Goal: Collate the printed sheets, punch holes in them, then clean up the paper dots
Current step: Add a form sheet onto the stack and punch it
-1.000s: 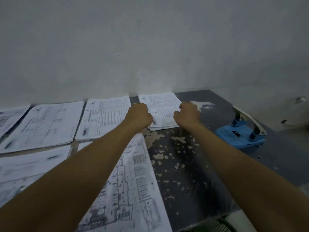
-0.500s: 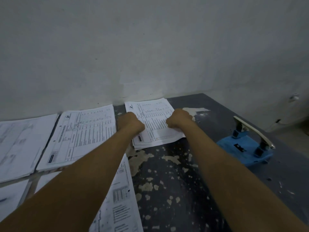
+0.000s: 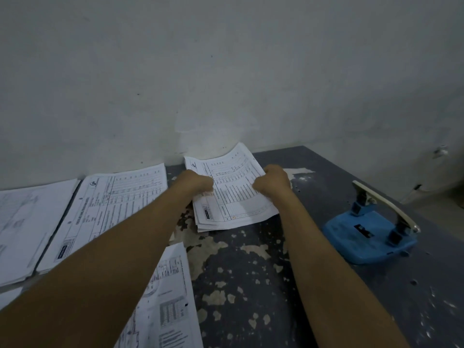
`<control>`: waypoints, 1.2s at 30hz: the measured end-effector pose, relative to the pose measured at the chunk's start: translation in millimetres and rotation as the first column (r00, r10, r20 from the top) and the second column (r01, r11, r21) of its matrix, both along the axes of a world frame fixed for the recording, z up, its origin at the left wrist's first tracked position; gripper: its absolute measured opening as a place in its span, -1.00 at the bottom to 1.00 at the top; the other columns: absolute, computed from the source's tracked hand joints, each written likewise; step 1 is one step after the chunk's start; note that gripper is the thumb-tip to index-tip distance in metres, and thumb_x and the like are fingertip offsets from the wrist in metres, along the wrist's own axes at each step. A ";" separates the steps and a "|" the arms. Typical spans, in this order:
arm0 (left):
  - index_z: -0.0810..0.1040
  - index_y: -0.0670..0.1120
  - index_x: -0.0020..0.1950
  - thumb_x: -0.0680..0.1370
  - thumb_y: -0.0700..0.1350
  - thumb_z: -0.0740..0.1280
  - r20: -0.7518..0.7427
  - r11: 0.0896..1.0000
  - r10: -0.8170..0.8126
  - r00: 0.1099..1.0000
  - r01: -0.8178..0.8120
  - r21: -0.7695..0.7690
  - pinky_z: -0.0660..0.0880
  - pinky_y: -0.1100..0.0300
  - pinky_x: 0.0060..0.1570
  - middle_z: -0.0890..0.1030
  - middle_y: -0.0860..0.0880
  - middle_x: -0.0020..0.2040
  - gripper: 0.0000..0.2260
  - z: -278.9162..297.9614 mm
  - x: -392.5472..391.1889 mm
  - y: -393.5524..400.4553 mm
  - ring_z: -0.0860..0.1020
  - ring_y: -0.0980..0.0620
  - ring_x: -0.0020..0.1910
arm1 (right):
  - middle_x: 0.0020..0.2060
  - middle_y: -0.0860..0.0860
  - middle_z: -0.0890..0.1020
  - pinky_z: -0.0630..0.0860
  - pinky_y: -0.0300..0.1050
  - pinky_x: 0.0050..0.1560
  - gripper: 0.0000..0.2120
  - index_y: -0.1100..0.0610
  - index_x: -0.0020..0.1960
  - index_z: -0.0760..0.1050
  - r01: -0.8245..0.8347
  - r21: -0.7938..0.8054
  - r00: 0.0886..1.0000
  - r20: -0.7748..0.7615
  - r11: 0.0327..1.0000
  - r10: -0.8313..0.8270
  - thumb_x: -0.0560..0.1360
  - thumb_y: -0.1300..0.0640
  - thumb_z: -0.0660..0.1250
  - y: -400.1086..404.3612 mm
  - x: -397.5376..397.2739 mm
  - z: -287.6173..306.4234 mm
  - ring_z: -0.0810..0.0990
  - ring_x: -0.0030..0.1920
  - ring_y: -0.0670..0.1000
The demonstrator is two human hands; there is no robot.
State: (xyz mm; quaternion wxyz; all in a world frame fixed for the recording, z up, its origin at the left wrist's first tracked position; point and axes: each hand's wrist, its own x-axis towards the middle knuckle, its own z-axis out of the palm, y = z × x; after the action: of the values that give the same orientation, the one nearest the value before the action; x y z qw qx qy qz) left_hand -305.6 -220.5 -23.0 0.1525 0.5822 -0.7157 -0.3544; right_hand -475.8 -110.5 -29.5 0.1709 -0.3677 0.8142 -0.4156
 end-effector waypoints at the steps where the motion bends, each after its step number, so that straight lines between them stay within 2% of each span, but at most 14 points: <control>1: 0.51 -0.15 -0.05 0.51 -0.14 0.38 -0.074 1.000 0.029 0.997 -0.028 0.015 0.56 0.10 -0.04 0.56 -0.09 -0.05 -0.89 1.3 -1.7 -3.7 0.55 -0.03 -0.15 | -0.17 0.04 0.60 0.62 -0.05 -0.17 -0.91 0.15 -0.17 0.49 0.001 -0.025 0.999 0.047 1.000 0.000 0.45 0.31 0.34 1.0 -2.1 -0.5 0.58 -0.22 0.00; 4: 0.46 -0.18 -0.08 0.59 -0.15 0.26 -0.243 0.989 0.145 0.959 -0.134 0.058 0.46 0.17 -0.23 0.50 -0.08 -0.15 -0.89 0.7 -5.4 -13.6 0.46 0.00 -0.25 | -0.08 0.09 0.65 0.65 0.05 -0.03 -0.84 0.17 -0.08 0.52 0.000 -0.091 0.978 0.208 0.996 0.019 0.42 0.35 0.44 3.1 -8.9 -0.9 0.65 -0.07 0.08; 7: 0.47 -0.19 -0.08 0.64 -0.17 0.19 -0.357 0.966 0.259 0.897 -0.231 0.119 0.45 0.16 -0.17 0.50 -0.10 -0.14 -0.85 -1.7 -6.3 -18.5 0.46 -0.01 -0.24 | -0.07 0.07 0.68 0.64 -0.06 -0.16 -0.80 0.14 -0.09 0.53 -0.020 -0.158 0.944 0.322 0.987 0.070 0.40 0.35 0.49 6.6 -13.3 3.4 0.67 -0.08 0.06; 9: 0.48 -0.26 0.21 0.67 -0.10 0.14 -0.438 0.952 0.302 0.847 -0.288 0.099 0.50 0.13 -0.13 0.55 -0.16 0.05 -0.73 -0.7 -6.7 -15.8 0.53 -0.04 -0.11 | -0.08 0.05 0.69 0.60 -0.16 -0.28 -0.79 0.14 -0.08 0.54 -0.046 -0.202 0.924 0.363 0.978 0.118 0.41 0.35 0.50 10.0 -12.9 9.0 0.69 -0.13 0.02; 10: 0.40 -0.23 0.36 0.68 -0.06 0.11 -0.497 0.945 0.310 0.810 -0.319 0.068 0.48 0.14 -0.23 0.54 -0.15 0.14 -0.66 1.8 -6.0 -12.2 0.53 -0.02 -0.10 | -0.09 0.05 0.70 0.59 -0.20 -0.32 -0.79 0.14 -0.07 0.55 -0.060 -0.225 0.920 0.365 0.973 0.141 0.40 0.35 0.50 11.8 -12.0 12.6 0.70 -0.15 0.01; 11: 0.36 -0.18 0.41 0.68 -0.03 0.09 -0.564 0.939 0.297 0.771 -0.343 0.026 0.43 0.16 -0.30 0.52 -0.12 0.17 -0.64 5.2 -4.4 -8.6 0.51 0.02 -0.13 | -0.09 0.05 0.70 0.59 -0.22 -0.34 -0.79 0.15 -0.06 0.56 -0.074 -0.255 0.917 0.363 0.964 0.166 0.40 0.35 0.51 13.1 -10.7 16.6 0.70 -0.16 0.00; 14: 0.41 -0.09 0.14 0.68 0.02 0.08 -0.694 0.899 0.206 0.690 -0.413 -0.144 0.46 0.09 -0.22 0.53 -0.08 0.03 -0.77 19.5 1.1 -2.0 0.52 -0.03 -0.11 | -0.11 0.00 0.69 0.60 -0.30 -0.32 -0.75 0.14 -0.04 0.57 -0.112 -0.343 0.910 0.342 0.932 0.235 0.38 0.37 0.52 16.3 -6.9 33.5 0.69 -0.21 -0.08; 16: 0.41 -0.10 0.01 0.69 0.02 0.08 -0.730 0.846 0.115 0.674 -0.452 -0.284 0.44 0.16 -0.19 0.50 -0.01 -0.10 -0.77 31.9 4.8 1.8 0.49 0.06 -0.14 | -0.14 -0.05 0.68 0.60 -0.31 -0.28 -0.72 0.10 -0.04 0.57 -0.132 -0.388 0.909 0.319 0.912 0.267 0.37 0.38 0.52 17.5 -3.8 46.9 0.68 -0.23 -0.12; 18: 0.35 -0.07 -0.10 0.70 -0.01 0.09 -0.752 0.772 0.033 0.659 -0.495 -0.400 0.31 0.36 -0.34 0.41 0.09 -0.25 -0.77 47.0 6.0 6.2 0.39 0.26 -0.31 | -0.13 -0.04 0.69 0.62 -0.28 -0.24 -0.69 0.10 -0.03 0.57 -0.140 -0.432 0.904 0.311 0.891 0.293 0.36 0.40 0.52 18.5 -0.1 59.4 0.69 -0.20 -0.10; 20: 0.33 -0.07 -0.12 0.69 -0.02 0.10 -0.761 0.710 -0.024 0.649 -0.525 -0.470 0.27 0.40 -0.44 0.36 0.10 -0.32 -0.77 60.3 4.6 10.5 0.36 0.30 -0.42 | -0.12 -0.02 0.70 0.63 -0.26 -0.22 -0.66 0.10 -0.01 0.57 -0.134 -0.475 0.908 0.293 0.870 0.299 0.34 0.43 0.51 20.0 2.2 69.7 0.70 -0.19 -0.07; 22: 0.36 -0.08 -0.08 0.69 -0.01 0.11 -0.772 0.677 -0.071 0.631 -0.538 -0.502 0.30 0.43 -0.41 0.35 0.11 -0.34 -0.78 68.7 4.1 14.5 0.37 0.33 -0.44 | -0.12 -0.02 0.71 0.64 -0.24 -0.22 -0.65 0.07 -0.04 0.57 -0.129 -0.500 0.920 0.261 0.856 0.291 0.33 0.43 0.51 22.0 3.2 77.4 0.71 -0.20 -0.06; 29: 0.38 -0.07 -0.08 0.70 0.03 0.11 -0.742 0.705 -0.135 0.656 -0.462 -0.538 0.31 0.43 -0.46 0.39 0.10 -0.34 -0.76 56.9 8.3 22.6 0.38 0.29 -0.45 | -0.01 -0.09 0.70 0.62 -0.30 -0.18 -0.73 0.08 0.19 0.59 -0.127 -0.582 0.927 0.219 0.803 0.306 0.51 0.23 0.43 24.3 5.8 79.2 0.70 -0.10 -0.15; 33: 0.34 -0.08 -0.09 0.71 0.02 0.09 -0.755 0.709 -0.163 0.635 -0.457 -0.537 0.28 0.39 -0.46 0.34 0.10 -0.34 -0.76 53.8 10.0 25.1 0.31 0.26 -0.46 | -0.04 -0.12 0.70 0.63 -0.29 -0.10 -0.79 0.05 0.13 0.62 -0.103 -0.637 0.948 0.170 0.764 0.269 0.54 0.27 0.39 20.2 14.9 79.5 0.69 -0.06 -0.13; 36: 0.32 -0.08 -0.07 0.71 0.02 0.09 -0.771 0.687 -0.186 0.609 -0.481 -0.546 0.26 0.39 -0.45 0.32 0.13 -0.34 -0.77 59.5 12.6 27.1 0.29 0.26 -0.45 | -0.07 -0.13 0.70 0.63 -0.28 -0.14 -0.82 0.00 0.04 0.61 -0.090 -0.681 0.957 0.143 0.727 0.252 0.54 0.26 0.39 17.0 20.4 85.0 0.69 -0.08 -0.12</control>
State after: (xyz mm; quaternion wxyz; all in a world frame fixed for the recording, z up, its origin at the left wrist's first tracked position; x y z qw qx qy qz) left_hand -293.0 -193.4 36.5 0.6896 0.3246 -0.5974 -0.2492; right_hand -455.4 -93.4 55.5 0.1568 -0.4284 0.5488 -0.7005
